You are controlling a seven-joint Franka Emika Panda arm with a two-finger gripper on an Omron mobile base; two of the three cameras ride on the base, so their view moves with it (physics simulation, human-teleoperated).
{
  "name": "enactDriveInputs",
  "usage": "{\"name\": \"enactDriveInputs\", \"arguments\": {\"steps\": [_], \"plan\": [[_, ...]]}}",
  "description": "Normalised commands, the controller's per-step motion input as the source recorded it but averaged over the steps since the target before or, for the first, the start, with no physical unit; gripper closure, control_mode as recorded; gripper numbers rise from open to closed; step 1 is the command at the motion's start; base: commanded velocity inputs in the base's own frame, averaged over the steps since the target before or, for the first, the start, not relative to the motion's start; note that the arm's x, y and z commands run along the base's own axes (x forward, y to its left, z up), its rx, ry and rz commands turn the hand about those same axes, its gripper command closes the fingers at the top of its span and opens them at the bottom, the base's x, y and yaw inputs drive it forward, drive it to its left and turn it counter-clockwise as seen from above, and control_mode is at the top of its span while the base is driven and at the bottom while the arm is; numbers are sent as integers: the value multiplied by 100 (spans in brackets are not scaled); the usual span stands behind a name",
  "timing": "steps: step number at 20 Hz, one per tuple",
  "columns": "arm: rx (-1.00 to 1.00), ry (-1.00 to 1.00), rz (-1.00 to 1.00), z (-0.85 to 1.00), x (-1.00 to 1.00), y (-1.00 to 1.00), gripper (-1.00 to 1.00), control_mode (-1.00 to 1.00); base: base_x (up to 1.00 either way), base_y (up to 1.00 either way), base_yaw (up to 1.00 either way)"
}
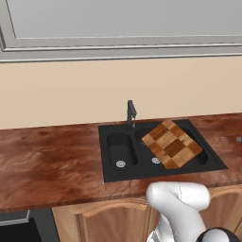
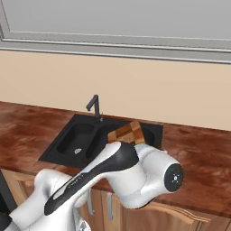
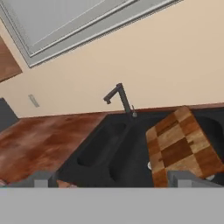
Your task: Move the cutting board and knife to the sink. Then move spray from the cabinet to the counter.
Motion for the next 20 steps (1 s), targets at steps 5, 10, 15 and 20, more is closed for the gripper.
{"name": "enactDriveInputs", "arguments": {"steps": [5,10,15,20], "plan": [[-23,1,-1,68,-72,35,-100,-100,0,0,0],[-25,0,0,28,-7,88,-100,-100,0,0,0],[-19,1,-2,0,8,85,-100,-100,0,0,0],[-2,1,-1,0,6,17,-100,100,1,1,0]]}}
